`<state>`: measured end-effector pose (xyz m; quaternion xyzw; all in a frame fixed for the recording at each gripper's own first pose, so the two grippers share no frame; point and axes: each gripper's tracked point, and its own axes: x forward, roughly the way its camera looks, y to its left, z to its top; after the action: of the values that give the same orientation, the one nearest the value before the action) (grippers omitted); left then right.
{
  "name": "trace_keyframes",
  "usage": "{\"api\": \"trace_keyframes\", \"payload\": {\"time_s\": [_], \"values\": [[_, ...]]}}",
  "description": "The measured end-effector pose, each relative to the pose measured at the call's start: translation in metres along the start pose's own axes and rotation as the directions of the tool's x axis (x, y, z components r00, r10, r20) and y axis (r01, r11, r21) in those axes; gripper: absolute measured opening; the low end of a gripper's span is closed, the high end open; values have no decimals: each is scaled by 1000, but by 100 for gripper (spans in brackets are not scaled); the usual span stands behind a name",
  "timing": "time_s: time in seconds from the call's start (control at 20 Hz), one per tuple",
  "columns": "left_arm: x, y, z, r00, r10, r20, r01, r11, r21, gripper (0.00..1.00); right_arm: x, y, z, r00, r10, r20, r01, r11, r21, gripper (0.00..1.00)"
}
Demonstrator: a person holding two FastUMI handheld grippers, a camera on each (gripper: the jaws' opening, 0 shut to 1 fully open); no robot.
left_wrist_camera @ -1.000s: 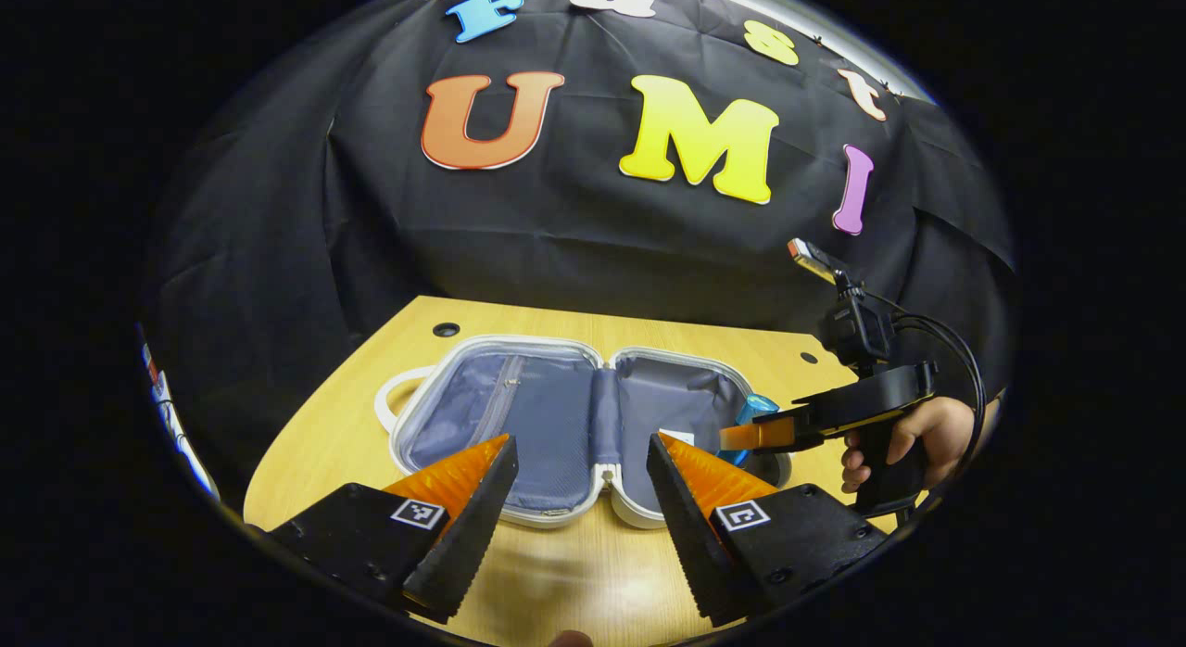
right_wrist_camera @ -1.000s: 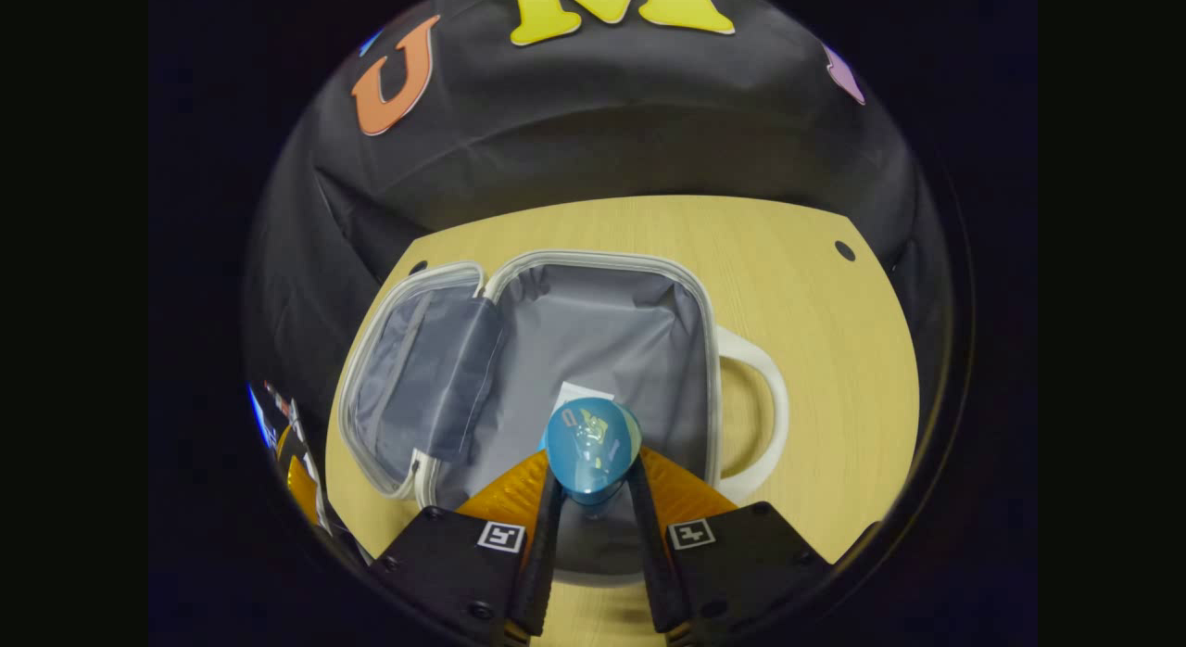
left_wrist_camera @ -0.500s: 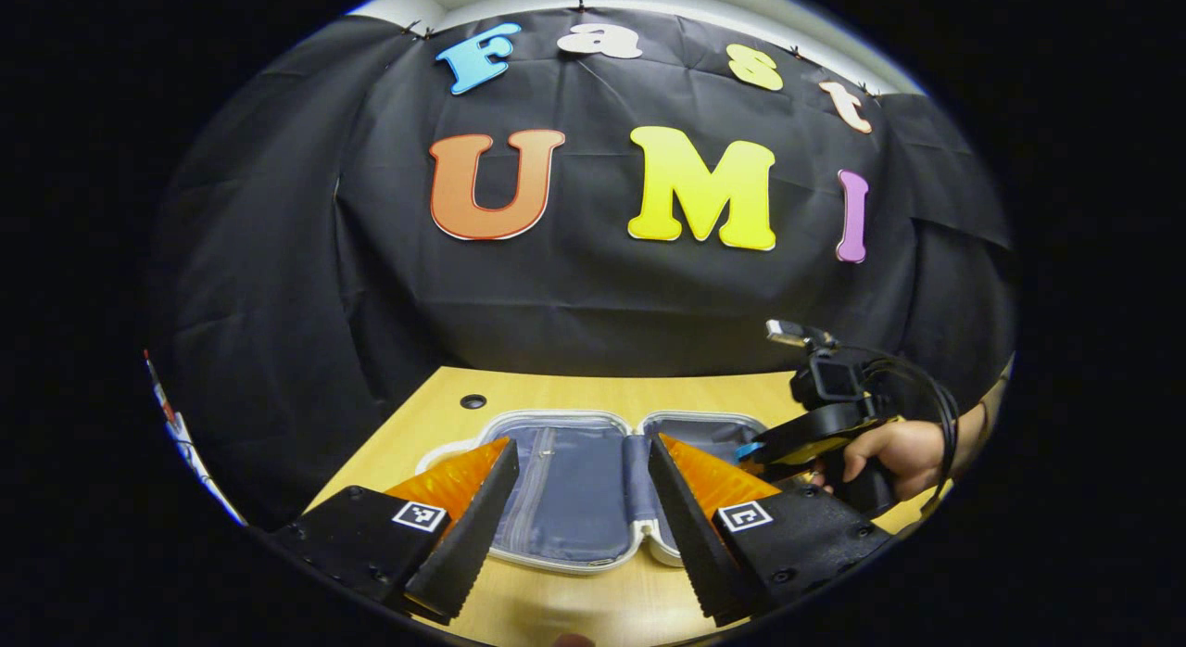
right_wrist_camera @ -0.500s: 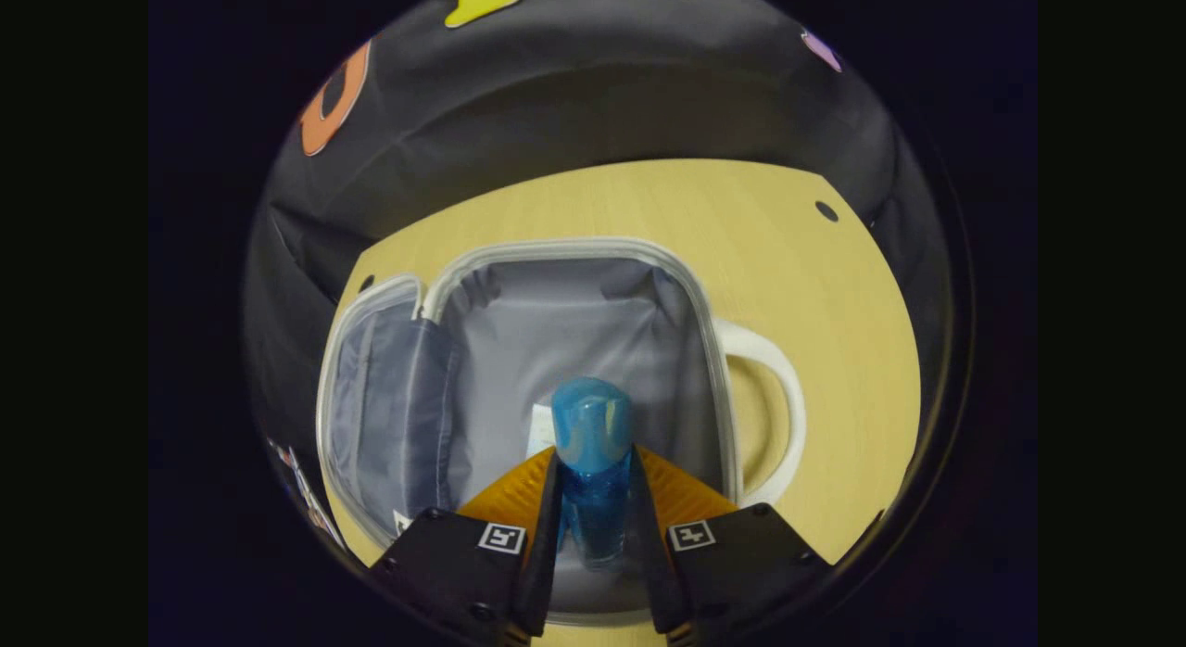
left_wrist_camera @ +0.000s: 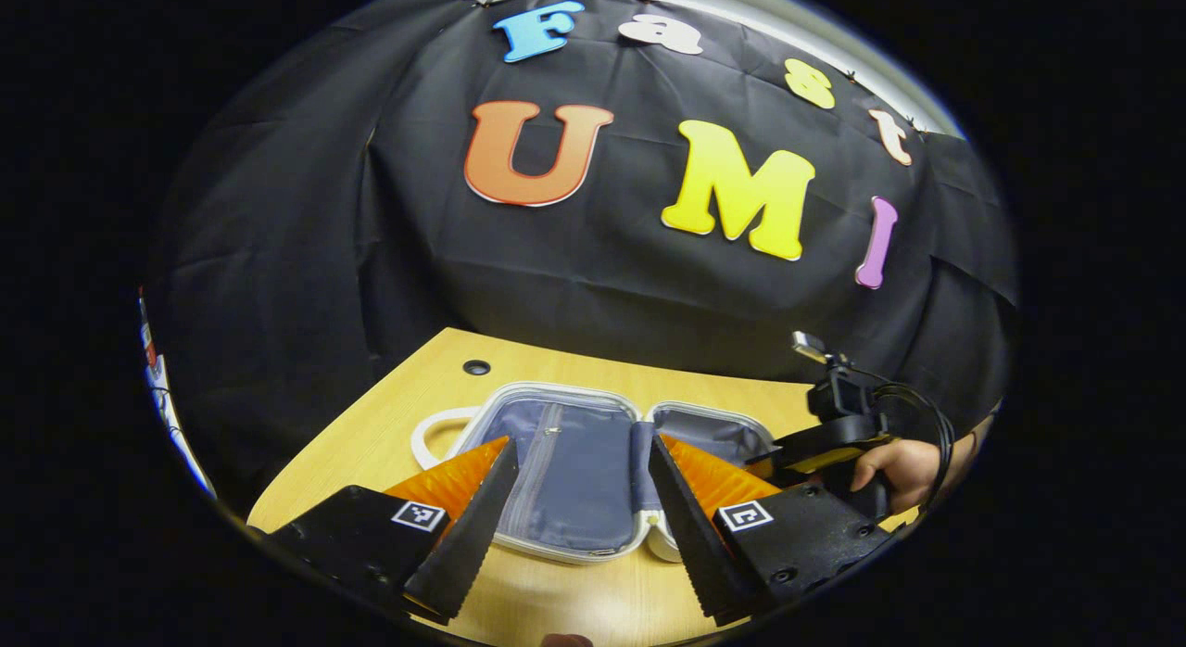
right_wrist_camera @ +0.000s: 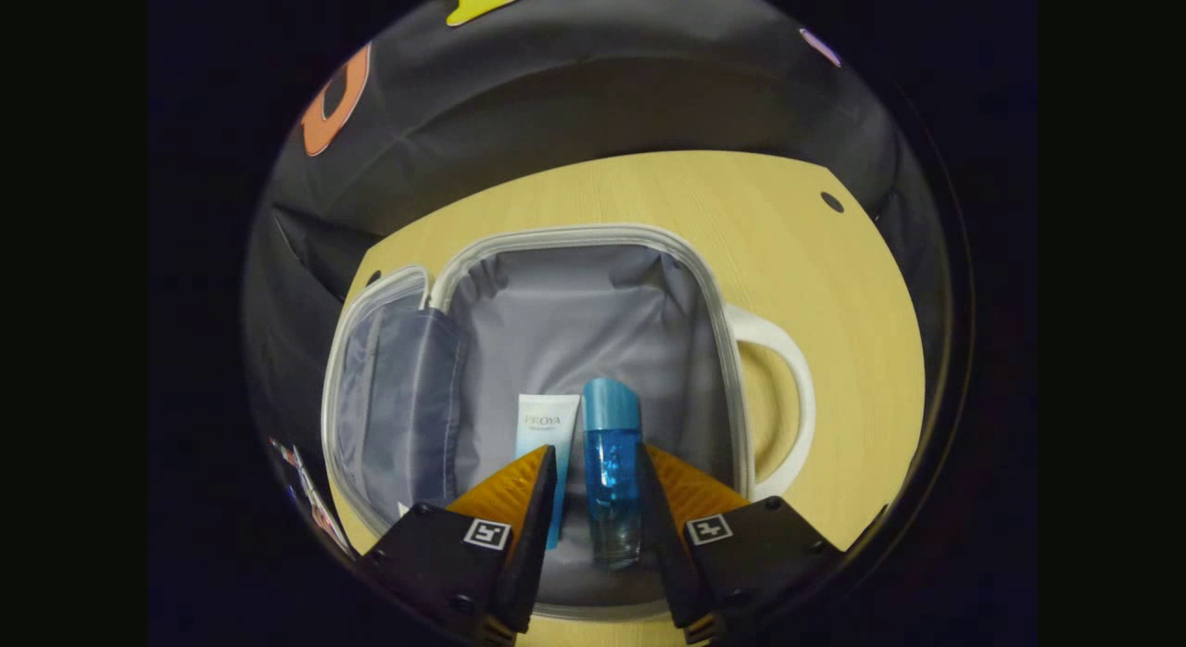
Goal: First open the suitcase, pack the skin care products into it, and then close the suitcase.
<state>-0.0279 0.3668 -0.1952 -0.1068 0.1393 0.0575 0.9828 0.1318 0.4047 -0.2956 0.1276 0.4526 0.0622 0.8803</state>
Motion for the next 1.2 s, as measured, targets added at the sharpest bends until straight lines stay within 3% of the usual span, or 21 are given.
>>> {"api": "trace_keyframes", "payload": {"time_s": [0.15, 0.25, 0.35, 0.55, 0.65, 0.7, 0.8, 1.1, 1.2], "values": [[11, 27, -2, 999, 43, -23, -44, 999, -13, 94, -30, 7, 17, 994, 66, 85, -64, 998, -27, 60], [23, 50, -4, 997, 67, -33, -68, 998, -15, 98, -59, 12, 35, 977, 125, 174, -116, 991, -63, 74], [36, 78, -11, 994, 96, -58, -99, 994, -53, 98, -93, 9, 48, 952, 170, 256, -142, 982, -123, 77], [60, 123, -27, 989, 83, -120, -104, 977, -188, 98, -174, -7, 69, 891, 198, 408, -94, 961, -261, 74], [79, 148, -41, 983, 79, -165, -118, 964, -238, 98, -214, -21, 74, 859, 194, 474, -49, 952, -301, 79], [87, 158, -48, 980, 76, -184, -125, 954, -271, 98, -234, -23, 75, 839, 212, 501, -53, 948, -312, 76], [102, 167, -57, 977, 44, -211, -119, 926, -360, 98, -269, -33, 75, 808, 221, 546, -45, 947, -317, 80], [129, 197, -83, 966, 39, -255, -168, 845, -508, 96, -328, -82, 70, 776, 158, 610, 41, 954, -298, 80], [132, 195, -93, 963, 25, -270, -170, 831, -530, 90, -335, -95, 74, 768, 139, 625, 52, 959, -278, 80]]}}
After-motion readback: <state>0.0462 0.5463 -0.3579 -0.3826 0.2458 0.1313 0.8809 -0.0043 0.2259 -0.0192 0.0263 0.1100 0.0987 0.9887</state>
